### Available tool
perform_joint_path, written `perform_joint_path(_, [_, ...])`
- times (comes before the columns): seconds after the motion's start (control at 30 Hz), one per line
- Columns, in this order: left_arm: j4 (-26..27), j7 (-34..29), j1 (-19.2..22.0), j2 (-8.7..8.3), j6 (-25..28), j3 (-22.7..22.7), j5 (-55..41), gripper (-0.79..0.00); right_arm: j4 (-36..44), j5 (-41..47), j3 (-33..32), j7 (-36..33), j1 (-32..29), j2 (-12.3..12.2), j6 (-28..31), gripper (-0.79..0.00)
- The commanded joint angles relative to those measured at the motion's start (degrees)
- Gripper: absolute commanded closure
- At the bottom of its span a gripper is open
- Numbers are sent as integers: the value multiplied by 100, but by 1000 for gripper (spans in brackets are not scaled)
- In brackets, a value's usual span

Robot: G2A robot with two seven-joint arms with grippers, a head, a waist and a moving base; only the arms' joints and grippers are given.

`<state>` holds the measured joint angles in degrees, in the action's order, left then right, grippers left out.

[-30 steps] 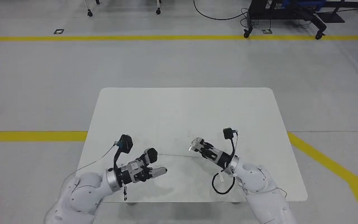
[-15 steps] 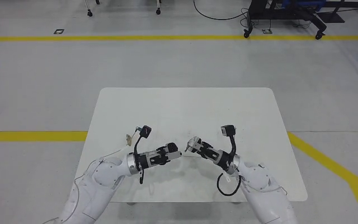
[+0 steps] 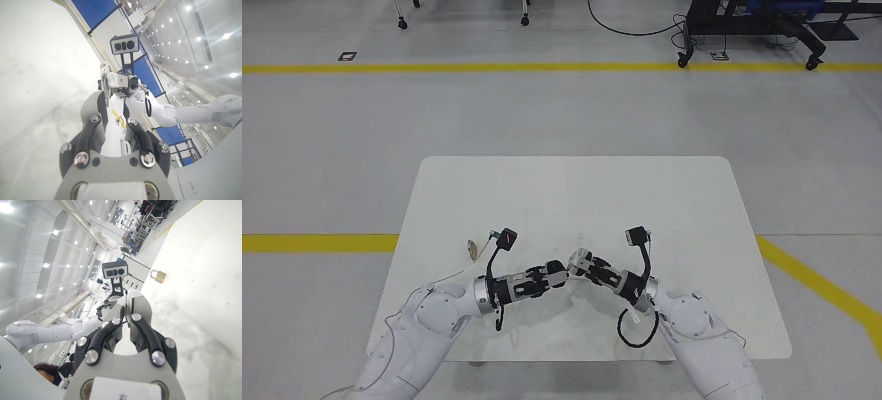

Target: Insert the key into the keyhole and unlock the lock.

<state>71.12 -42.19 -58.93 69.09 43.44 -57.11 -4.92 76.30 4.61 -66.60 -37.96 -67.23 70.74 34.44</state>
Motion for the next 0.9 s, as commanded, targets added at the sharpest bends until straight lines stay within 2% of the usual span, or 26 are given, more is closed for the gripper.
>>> perform_joint_path(0.0, [-70, 13, 31, 6, 14, 17, 15, -203, -25, -1, 5, 20, 9, -1, -12, 0])
perform_joint_path(0.1, [-141, 36, 67, 9, 37, 23, 33, -120, -35, -41, 21, 49, 23, -2, -45, 0])
perform_joint_path(0.13, [-162, 41, 78, 9, 42, 20, 27, -25, -36, -48, 29, 59, 29, -1, -64, 0])
perform_joint_path(0.17, [-191, 58, 88, 8, 27, 12, 33, 0, -36, -66, 37, 72, 35, 0, -74, 0])
perform_joint_path(0.53, [-379, 51, 155, 7, -45, 7, -5, 0, -85, -99, 100, 158, 92, 5, -168, 0])
perform_joint_path(0.57, [-376, 6, 160, 9, -25, 23, -34, -65, -96, -87, 106, 158, 98, 6, -167, 0])
perform_joint_path(0.6, [-375, -52, 165, 11, 18, 40, -102, -274, -109, -78, 112, 158, 109, 8, -165, 0])
perform_joint_path(0.63, [-383, -113, 172, 12, 57, 55, -158, -683, -126, -74, 120, 158, 122, 9, -163, 0])
perform_joint_path(0.67, [-393, -169, 176, 15, 85, 75, -226, -785, -141, -58, 131, 160, 136, 12, -162, 0])
perform_joint_path(0.8, [-448, -334, 215, 25, 140, 143, -382, -785, -192, -31, 179, 158, 200, 24, -176, 0])
perform_joint_path(0.87, [-478, -361, 235, 28, 155, 156, -417, -723, -204, -38, 201, 159, 225, 28, -176, 0])
